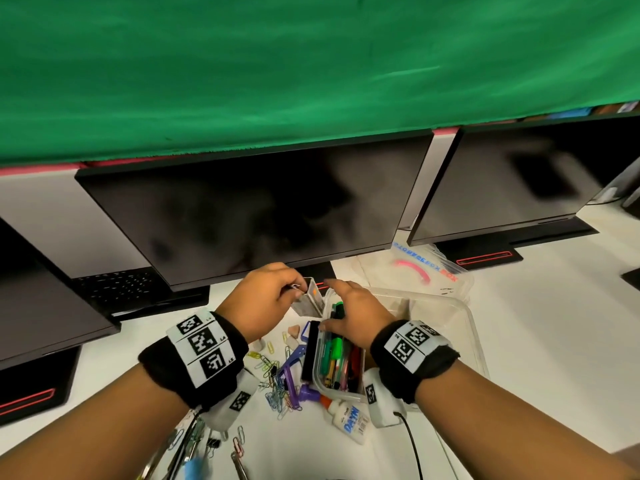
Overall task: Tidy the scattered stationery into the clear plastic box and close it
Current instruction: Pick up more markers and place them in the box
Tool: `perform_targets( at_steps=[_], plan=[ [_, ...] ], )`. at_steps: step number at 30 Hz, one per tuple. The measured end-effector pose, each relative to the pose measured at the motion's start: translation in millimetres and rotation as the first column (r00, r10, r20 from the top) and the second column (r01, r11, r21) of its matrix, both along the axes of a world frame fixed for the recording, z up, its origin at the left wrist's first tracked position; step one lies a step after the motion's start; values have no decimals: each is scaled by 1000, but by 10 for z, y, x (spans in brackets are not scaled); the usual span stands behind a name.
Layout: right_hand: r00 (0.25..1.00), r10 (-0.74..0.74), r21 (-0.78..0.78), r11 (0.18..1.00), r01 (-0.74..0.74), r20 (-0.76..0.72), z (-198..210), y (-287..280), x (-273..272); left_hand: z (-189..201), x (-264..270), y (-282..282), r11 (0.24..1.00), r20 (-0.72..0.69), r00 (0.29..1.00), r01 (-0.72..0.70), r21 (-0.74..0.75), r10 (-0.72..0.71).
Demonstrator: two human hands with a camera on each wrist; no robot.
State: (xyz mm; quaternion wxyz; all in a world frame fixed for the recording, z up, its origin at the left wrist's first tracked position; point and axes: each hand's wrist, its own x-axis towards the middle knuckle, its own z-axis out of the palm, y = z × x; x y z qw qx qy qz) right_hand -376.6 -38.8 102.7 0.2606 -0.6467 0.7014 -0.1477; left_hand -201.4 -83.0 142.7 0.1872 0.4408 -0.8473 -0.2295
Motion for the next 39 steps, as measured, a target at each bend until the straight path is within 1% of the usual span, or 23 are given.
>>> perform_targets(
  at_steps=[3, 6, 7, 9, 11, 12, 15, 16, 17, 20, 21, 24, 28, 30, 31, 34, 36, 37, 39],
  plan=[
    [997, -9, -24, 1000, 11, 81, 4, 18, 27, 32, -67, 51, 997, -94, 996, 1, 73, 6],
    [993, 3, 0, 1000, -3, 118, 8, 35, 54, -27, -139, 54, 989, -205, 975, -52, 139, 81],
    [993, 9, 9, 1000, -10, 122, 8, 35, 63, -58, -155, 46, 986, -234, 965, -86, 142, 118],
    [991, 16, 34, 999, -21, 130, 3, 40, 84, -119, -174, 24, 984, -261, 951, -145, 101, 167],
    [991, 7, 52, 999, -14, 134, -10, 52, 94, -178, -186, 8, 987, -280, 947, -150, 53, 159],
    [989, -5, 56, 998, -4, 147, -12, 62, 93, -196, -189, 9, 990, -272, 952, -141, 28, 143],
    [981, -37, 45, 999, 29, 190, -1, 93, 61, -216, -222, 51, 989, -178, 980, -104, -102, 85],
    [979, -42, 41, 999, 35, 199, 9, 105, 41, -221, -241, 65, 989, -172, 982, -98, -113, 77],
    [978, -50, 35, 998, 44, 204, 10, 111, 20, -225, -257, 76, 992, -183, 980, -90, -87, 73],
    [969, -85, 0, 996, 88, 234, 3, 148, -54, -245, -320, 148, 994, -215, 976, -18, 111, 42],
    [964, -93, -28, 994, 103, 251, 9, 176, -75, -256, -347, 185, 988, -194, 981, 33, 148, -3],
    [961, -91, -97, 988, 121, 262, 63, 247, -129, -294, -419, 294, 969, -85, 982, 180, 169, -167],
    [976, -120, -114, 983, 142, 183, 162, 285, -345, -296, -503, 373, 942, -71, 963, 268, 200, -259],
    [964, -184, -100, 973, 206, 193, 244, 300, -558, -336, -512, 356, 944, -26, 963, 269, 191, -269],
    [964, -211, -105, 968, 229, 162, 291, 315, -684, -379, -505, 331, 948, 10, 965, 257, 188, -264],
    [963, -268, -119, 957, 265, -13, 397, 355, -1048, -548, -432, 253, 958, 172, 961, 177, 228, -218],
    [944, -306, -77, 951, 298, -124, 379, 367, -1205, -666, -375, 248, 950, 264, 942, 128, 283, -205],
    [930, -324, -62, 946, 318, -175, 345, 361, -1259, -718, -350, 259, 944, 286, 935, 116, 310, -209],
    [898, -358, -61, 933, 355, -254, 289, 312, -1321, -800, -313, 298, 930, 287, 934, 104, 354, -214]
  ],
)
